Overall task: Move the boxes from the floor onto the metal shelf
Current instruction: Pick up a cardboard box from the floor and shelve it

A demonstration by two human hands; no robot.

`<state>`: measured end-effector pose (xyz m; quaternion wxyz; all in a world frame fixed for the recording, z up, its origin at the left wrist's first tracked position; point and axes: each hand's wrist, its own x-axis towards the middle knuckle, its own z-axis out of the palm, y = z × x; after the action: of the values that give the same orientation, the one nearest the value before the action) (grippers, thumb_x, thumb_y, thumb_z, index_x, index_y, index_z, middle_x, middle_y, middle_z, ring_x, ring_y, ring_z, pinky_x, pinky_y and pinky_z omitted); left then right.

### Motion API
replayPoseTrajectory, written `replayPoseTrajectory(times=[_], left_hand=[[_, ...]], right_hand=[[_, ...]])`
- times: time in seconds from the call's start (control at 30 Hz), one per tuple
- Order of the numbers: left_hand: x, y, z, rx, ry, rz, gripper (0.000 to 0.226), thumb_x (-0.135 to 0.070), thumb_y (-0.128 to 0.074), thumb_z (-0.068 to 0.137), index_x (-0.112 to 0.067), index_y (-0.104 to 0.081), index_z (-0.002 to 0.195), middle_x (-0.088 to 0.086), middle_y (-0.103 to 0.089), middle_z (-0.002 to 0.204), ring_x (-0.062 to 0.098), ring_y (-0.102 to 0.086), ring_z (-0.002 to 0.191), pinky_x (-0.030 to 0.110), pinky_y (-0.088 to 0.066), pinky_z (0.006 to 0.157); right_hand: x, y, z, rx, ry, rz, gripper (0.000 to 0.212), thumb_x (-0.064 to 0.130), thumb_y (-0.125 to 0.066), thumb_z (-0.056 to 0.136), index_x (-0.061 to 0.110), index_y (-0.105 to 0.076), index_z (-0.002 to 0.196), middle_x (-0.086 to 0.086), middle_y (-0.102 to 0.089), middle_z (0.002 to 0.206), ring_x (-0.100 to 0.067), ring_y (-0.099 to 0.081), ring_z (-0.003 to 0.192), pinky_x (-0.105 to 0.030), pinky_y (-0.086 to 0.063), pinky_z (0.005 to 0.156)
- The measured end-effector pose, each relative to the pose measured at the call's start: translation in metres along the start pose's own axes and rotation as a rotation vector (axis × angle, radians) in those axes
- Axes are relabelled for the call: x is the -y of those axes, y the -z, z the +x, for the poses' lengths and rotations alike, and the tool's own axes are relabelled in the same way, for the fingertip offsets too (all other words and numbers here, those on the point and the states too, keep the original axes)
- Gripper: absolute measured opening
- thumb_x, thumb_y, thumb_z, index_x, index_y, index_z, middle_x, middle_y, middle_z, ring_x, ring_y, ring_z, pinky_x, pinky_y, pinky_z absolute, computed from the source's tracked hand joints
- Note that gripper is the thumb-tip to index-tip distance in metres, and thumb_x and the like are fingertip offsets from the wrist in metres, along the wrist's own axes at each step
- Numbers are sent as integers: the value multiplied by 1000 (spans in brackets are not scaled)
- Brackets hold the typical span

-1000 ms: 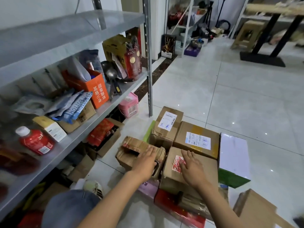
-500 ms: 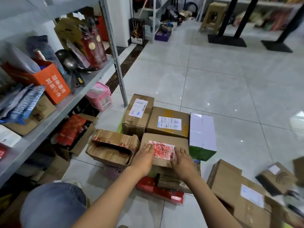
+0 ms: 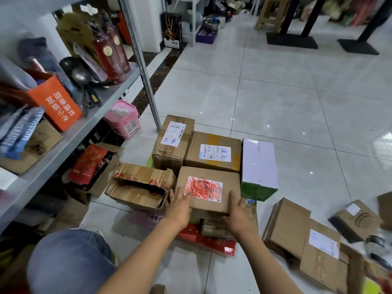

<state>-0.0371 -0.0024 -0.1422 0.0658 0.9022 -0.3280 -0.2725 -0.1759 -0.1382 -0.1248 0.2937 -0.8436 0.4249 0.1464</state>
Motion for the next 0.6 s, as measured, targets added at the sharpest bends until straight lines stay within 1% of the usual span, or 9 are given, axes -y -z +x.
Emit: replayPoseTrajectory(times=[0.07, 0.13, 0.2, 0.3, 0.37, 0.47, 0.53, 0.6], left_hand=[[3, -2, -2, 5, -16, -45, 65, -13, -46, 98, -26, -13, 152, 12, 9, 160, 38, 13, 145, 50, -16, 118], [7, -3, -4, 4, -29, -88, 68, -8, -46, 97, -28, -12, 153, 10, 12, 160, 35, 14, 145, 46, -14, 118], [10, -4, -7, -5, -29, -104, 70, -5, -46, 96, -31, -12, 152, 7, 11, 160, 33, 13, 146, 45, -13, 118], [12, -3, -10, -9, -22, -111, 69, -9, -50, 96, -32, -15, 152, 6, 9, 161, 32, 9, 147, 45, -14, 118], [10, -1, -13, -11, -22, -120, 69, -12, -53, 95, -31, -17, 151, 7, 6, 161, 32, 6, 147, 44, -14, 118], [6, 2, -17, -42, -29, -110, 66, -15, -56, 94, -30, -24, 150, 7, -2, 161, 34, 0, 147, 43, -16, 118], [3, 4, -21, -74, -31, -114, 65, -15, -58, 92, -31, -28, 148, 5, -7, 161, 33, -2, 147, 45, -18, 118], [2, 6, -23, -111, -38, -126, 62, -15, -60, 91, -29, -34, 145, 4, -13, 160, 32, -5, 147, 44, -20, 117]], right_hand=[[1, -2, 0, -72, 3, -2, 74, 16, -49, 96, 26, -5, 155, -19, -17, 158, -31, -38, 135, -36, -34, 108], [2, -5, 1, -138, 0, -11, 68, 15, -45, 97, 26, -10, 154, -16, -26, 152, -29, -44, 128, -35, -38, 103], [3, -10, 3, -152, 3, -3, 67, 16, -44, 97, 27, -11, 155, -15, -29, 149, -30, -45, 126, -36, -40, 102], [-1, -19, 3, -171, 39, 55, 64, 16, -42, 97, 27, -13, 154, -17, -29, 148, -31, -47, 122, -38, -45, 99], [-5, -21, -1, -214, 42, 13, 59, 20, -39, 99, 28, -15, 153, -15, -30, 147, -30, -46, 122, -36, -44, 98], [-9, -21, -6, -305, 38, -35, 55, 20, -37, 101, 28, -17, 152, -13, -33, 149, -28, -42, 127, -33, -41, 101], [-9, -21, -10, -333, 30, 2, 55, 17, -38, 101, 28, -21, 152, -12, -35, 149, -27, -43, 128, -34, -41, 102], [-10, -19, -12, -347, 38, 74, 54, 12, -39, 99, 25, -29, 150, -11, -39, 146, -28, -44, 126, -35, -42, 103]])
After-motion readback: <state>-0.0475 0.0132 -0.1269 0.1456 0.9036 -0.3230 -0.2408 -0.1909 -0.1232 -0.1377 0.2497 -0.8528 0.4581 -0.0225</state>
